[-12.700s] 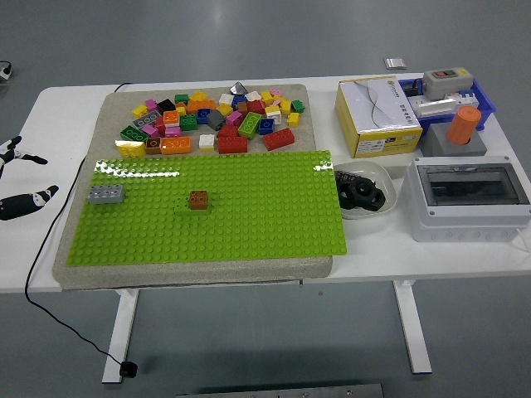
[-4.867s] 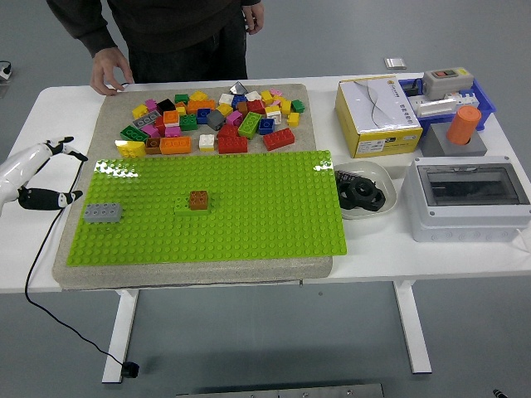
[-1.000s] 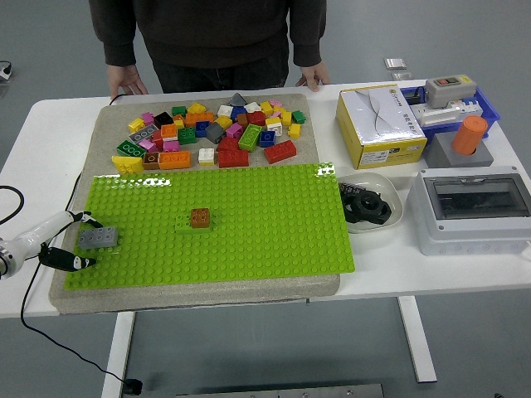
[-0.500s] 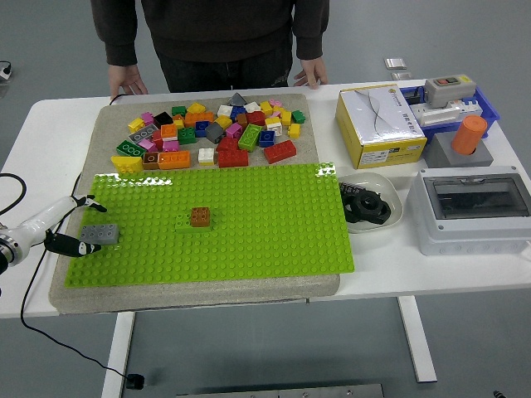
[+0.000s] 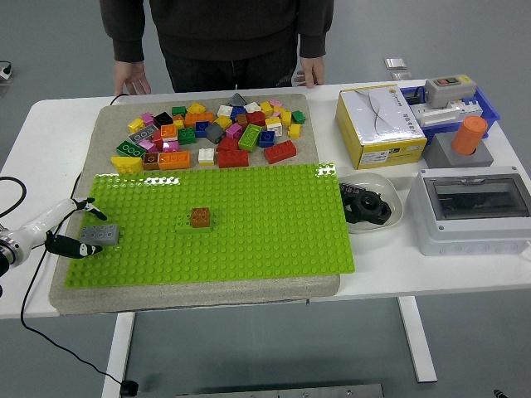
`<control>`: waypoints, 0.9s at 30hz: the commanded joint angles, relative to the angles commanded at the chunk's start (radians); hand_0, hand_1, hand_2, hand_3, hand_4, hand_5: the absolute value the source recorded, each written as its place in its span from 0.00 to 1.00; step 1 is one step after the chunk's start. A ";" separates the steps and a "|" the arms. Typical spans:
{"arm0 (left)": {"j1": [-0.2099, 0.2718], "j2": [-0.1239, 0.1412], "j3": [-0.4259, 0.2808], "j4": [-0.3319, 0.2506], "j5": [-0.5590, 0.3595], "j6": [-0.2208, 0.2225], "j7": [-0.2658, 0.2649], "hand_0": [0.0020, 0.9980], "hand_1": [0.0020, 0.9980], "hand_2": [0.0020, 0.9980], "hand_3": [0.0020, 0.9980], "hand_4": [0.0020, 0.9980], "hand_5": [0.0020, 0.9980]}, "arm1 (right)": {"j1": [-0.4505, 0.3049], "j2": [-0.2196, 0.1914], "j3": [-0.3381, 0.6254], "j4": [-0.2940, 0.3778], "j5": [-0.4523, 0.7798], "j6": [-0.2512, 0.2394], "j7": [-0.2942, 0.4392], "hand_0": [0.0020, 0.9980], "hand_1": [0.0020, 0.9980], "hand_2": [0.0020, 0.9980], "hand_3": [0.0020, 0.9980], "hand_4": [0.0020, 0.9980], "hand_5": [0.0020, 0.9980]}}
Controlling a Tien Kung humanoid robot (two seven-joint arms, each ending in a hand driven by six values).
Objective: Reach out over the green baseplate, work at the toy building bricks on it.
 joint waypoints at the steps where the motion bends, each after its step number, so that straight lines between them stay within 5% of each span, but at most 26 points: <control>1: 0.000 -0.001 -0.001 0.002 -0.002 0.002 -0.002 0.99 1.00 1.00 0.57 0.78 0.00 | 0.000 0.000 0.000 0.000 0.001 0.000 0.000 0.70 0.59 0.71 0.69 0.75 0.78; 27: 0.009 -0.027 0.017 0.036 -0.046 0.031 -0.033 0.96 1.00 1.00 0.51 0.87 0.00 | -0.005 0.001 -0.002 0.000 0.009 0.000 0.009 0.70 0.59 0.71 0.69 0.75 0.78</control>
